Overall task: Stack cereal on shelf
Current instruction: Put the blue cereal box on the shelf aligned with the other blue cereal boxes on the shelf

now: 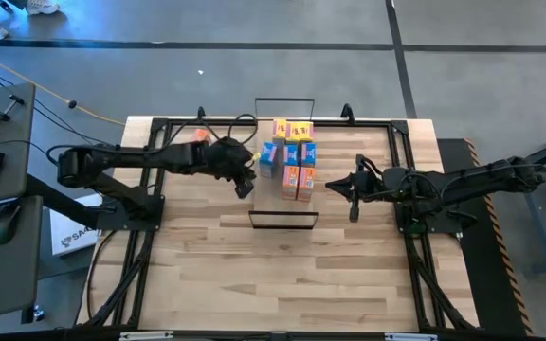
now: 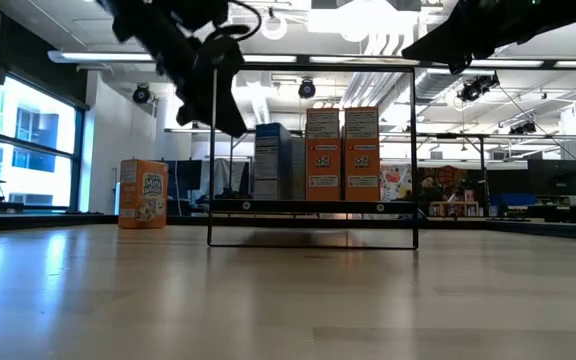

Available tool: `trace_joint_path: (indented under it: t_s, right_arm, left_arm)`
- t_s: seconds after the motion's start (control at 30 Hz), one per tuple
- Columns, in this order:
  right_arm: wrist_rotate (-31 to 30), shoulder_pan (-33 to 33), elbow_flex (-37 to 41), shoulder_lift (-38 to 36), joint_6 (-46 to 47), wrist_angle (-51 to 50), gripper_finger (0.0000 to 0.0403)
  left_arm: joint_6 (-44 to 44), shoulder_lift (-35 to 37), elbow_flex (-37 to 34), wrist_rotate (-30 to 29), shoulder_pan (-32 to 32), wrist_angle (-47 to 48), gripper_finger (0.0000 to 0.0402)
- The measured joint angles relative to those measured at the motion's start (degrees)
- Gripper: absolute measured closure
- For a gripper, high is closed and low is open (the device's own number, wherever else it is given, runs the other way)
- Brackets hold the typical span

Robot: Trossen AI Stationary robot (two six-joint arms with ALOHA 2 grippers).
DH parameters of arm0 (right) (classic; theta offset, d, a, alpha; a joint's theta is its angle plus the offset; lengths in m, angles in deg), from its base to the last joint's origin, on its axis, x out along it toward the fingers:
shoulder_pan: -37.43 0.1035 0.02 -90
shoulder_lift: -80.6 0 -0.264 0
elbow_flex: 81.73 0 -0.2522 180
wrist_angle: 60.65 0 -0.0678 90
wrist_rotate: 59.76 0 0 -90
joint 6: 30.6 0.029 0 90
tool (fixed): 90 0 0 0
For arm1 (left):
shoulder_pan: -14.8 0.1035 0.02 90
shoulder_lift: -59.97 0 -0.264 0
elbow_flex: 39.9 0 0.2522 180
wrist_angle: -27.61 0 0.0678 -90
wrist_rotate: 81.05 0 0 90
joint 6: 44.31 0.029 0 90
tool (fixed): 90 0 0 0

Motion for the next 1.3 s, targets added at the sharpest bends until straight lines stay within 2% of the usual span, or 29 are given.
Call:
trace_joint_path:
  t_s: [0.07,0.13,0.27,0.5,0.73,1.1,1.3]
  right_arm:
    - [0.00,0.00,0.00,0.00,-0.02,0.00,0.0403]
    - [0.00,0.00,0.00,0.00,-0.02,0.02,0.0403]
    - [0.00,0.00,0.00,0.00,-0.04,0.01,0.0403]
    - [-0.02,0.00,0.00,0.01,-0.09,0.02,0.0403]
    - [-0.04,0.00,0.00,0.02,-0.02,0.02,0.0403]
    - [-0.07,0.00,0.00,0.02,-0.06,0.02,0.0403]
    - [-0.07,0.00,0.00,0.02,0.00,-0.04,0.0403]
  left_arm:
    - [0.84,0.12,-3.13,-0.48,0.75,-5.77,0.0381]
    - [1.34,0.05,-6.10,-2.11,1.30,-10.47,0.0394]
    - [2.26,0.03,-9.92,-2.72,2.01,-20.56,0.0383]
    - [2.46,-3.78,-11.07,-2.70,2.06,-28.24,0.0400]
    - [3.22,-7.85,-11.09,-1.56,2.06,-34.81,0.0401]
    - [4.64,-8.50,-11.09,-0.97,2.04,-37.20,0.0401]
    - [5.79,-5.80,-11.08,-2.15,2.55,-31.12,0.0401]
